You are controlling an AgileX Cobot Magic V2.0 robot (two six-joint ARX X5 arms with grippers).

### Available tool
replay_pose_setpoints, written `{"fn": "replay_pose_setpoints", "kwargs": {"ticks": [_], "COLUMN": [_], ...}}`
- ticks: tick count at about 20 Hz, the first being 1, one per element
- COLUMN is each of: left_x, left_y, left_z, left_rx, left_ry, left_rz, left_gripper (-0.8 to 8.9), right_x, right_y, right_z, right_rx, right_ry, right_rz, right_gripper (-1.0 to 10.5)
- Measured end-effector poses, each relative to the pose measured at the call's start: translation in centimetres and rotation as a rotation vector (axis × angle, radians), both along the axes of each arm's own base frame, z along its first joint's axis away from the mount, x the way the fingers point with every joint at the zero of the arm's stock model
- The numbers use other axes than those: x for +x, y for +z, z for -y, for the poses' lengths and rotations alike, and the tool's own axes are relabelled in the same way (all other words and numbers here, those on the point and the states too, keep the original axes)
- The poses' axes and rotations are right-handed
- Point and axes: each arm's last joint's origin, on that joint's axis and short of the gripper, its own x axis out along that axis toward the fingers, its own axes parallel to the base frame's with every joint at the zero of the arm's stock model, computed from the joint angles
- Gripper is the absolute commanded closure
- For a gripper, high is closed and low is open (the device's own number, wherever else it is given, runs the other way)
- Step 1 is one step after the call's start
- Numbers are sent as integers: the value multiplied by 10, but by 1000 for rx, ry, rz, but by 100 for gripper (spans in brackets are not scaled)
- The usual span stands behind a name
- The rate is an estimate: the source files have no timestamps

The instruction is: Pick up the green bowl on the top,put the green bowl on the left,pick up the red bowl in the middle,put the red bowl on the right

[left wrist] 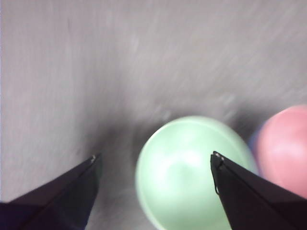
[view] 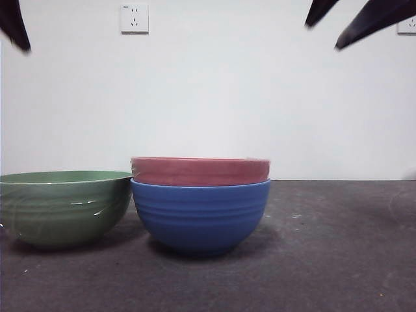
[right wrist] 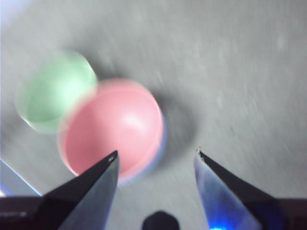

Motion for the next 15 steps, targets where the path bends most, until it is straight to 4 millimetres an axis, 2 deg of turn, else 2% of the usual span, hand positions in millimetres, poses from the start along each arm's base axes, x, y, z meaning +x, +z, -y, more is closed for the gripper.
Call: {"fn": "replay_pose_setpoints", "kwargs": {"ticks": [2, 5, 10, 15], "left_x": [-20, -38, -44, -44], "left_y": [13, 22, 19, 18], "left_z": [-2, -4, -5, -5], "left_rx": [-53, -104, -113, -113], "left_ry": [-18, -33, -27, -26], "left_rz": [72, 120, 79, 70], "left_gripper": [436, 436, 436, 436], "right_x": [12, 28, 48, 63], "right_y": [-8, -29, -70, -97], "right_z": [-22, -51, -85, -97], "right_rx": [-115, -228, -309, -339], "right_ry": [27, 59, 98, 103], "right_rz": [-49, -97, -145, -187], "right_gripper": [656, 657, 662, 679]}}
